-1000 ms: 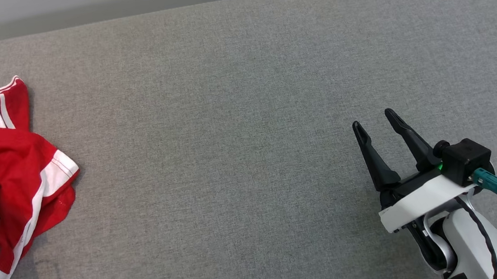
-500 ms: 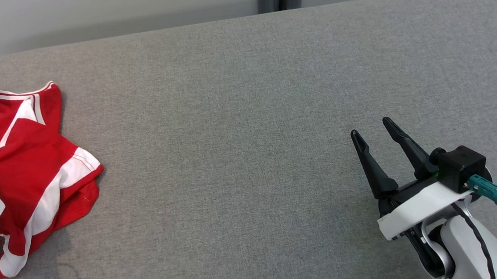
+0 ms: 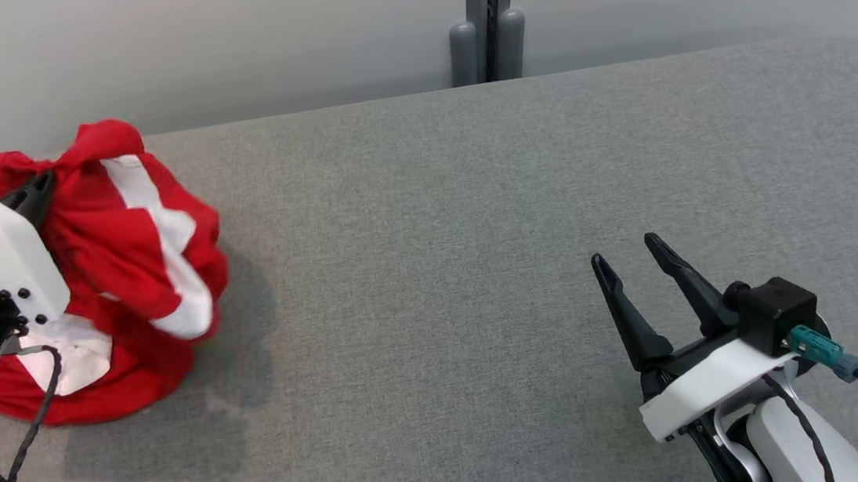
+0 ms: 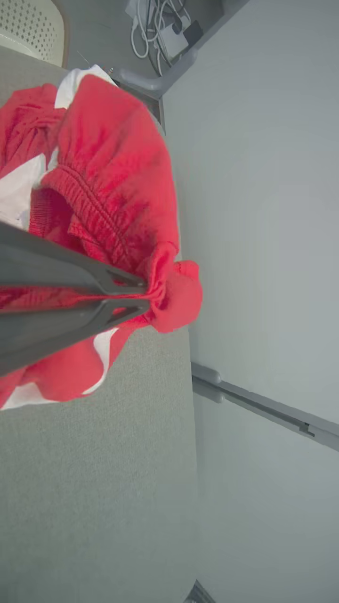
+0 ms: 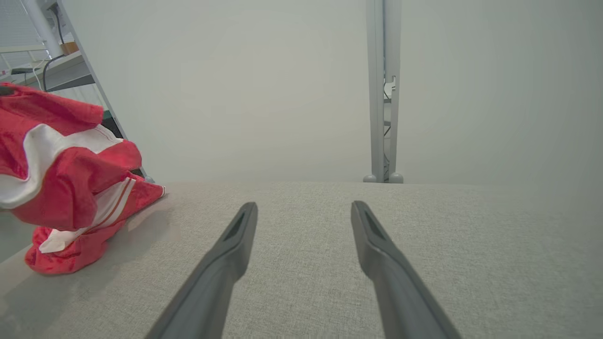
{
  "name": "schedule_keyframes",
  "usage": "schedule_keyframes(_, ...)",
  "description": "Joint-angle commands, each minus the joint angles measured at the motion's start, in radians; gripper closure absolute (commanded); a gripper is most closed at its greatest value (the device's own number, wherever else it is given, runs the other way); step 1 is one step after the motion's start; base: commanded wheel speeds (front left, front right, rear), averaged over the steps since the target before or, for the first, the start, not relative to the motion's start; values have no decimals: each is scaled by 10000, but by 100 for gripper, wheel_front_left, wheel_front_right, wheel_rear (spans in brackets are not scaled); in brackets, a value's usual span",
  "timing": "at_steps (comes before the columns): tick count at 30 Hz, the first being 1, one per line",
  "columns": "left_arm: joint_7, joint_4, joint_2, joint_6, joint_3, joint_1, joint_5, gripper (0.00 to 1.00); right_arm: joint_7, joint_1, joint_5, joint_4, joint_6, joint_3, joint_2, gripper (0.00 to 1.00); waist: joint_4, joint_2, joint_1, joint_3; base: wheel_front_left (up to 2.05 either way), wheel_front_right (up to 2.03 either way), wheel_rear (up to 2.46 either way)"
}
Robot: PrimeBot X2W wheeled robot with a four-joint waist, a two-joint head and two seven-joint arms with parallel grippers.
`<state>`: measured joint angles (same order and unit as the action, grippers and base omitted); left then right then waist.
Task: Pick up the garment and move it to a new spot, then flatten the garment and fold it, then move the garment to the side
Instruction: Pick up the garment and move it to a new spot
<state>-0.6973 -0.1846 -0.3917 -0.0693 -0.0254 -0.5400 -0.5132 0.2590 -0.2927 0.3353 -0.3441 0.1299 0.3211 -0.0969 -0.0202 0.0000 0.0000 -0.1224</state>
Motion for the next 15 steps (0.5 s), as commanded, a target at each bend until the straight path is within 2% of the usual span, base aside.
schedule_keyframes(1,-139,466,91,-95,85,60,-167,100,51,188,37,-75,16,-39,-7,0,-270,0,0,293,0,0,0)
schedule_keyframes(7,-535,1454,270,-269,559,107,-453,100,51,371,41,-127,16,-167,72,0,-838,0,0,627,0,0,0)
schedule_keyframes(15,-1064,2196,703,-400,1598,-517,-576,100,51,399,-3,-106,16,-358,127,0,-2035,0,0,727,0,0,0)
